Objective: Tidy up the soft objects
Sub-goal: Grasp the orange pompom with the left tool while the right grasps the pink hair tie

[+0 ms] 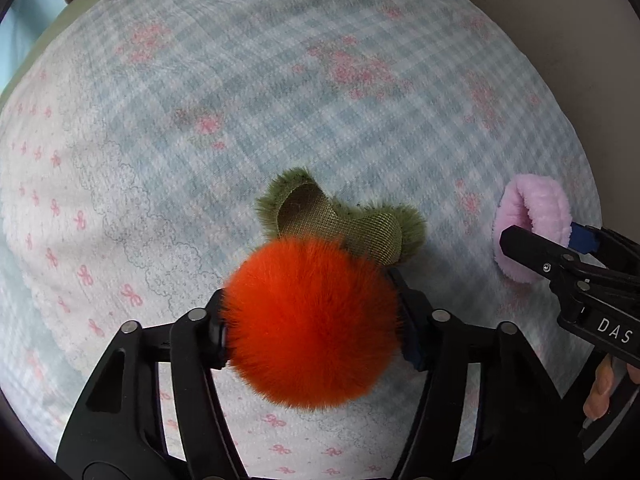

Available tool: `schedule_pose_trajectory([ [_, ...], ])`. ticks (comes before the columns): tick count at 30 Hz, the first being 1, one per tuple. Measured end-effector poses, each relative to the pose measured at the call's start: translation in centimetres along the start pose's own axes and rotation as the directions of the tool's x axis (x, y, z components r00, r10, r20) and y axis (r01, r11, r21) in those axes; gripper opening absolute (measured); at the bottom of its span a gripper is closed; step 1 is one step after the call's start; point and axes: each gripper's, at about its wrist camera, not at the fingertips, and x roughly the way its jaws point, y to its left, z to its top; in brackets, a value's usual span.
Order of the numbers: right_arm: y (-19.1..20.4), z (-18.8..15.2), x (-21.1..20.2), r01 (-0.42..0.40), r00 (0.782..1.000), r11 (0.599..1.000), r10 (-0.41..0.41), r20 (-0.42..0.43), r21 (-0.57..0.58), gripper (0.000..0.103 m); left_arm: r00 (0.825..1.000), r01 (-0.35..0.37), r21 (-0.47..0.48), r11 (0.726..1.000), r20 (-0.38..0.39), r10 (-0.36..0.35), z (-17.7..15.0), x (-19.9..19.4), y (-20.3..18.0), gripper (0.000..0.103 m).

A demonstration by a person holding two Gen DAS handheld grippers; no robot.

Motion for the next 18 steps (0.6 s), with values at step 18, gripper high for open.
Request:
schedule_pose_trajectory([
  [18,-0.1,-0.6,-1.7,0.017,1.000,1.000,-0.016,0.026,-0.013,0.033,0.998,0.002,-0.029,1.000,0.063,0.000,-2.0,-2.8,0.2,0.032],
])
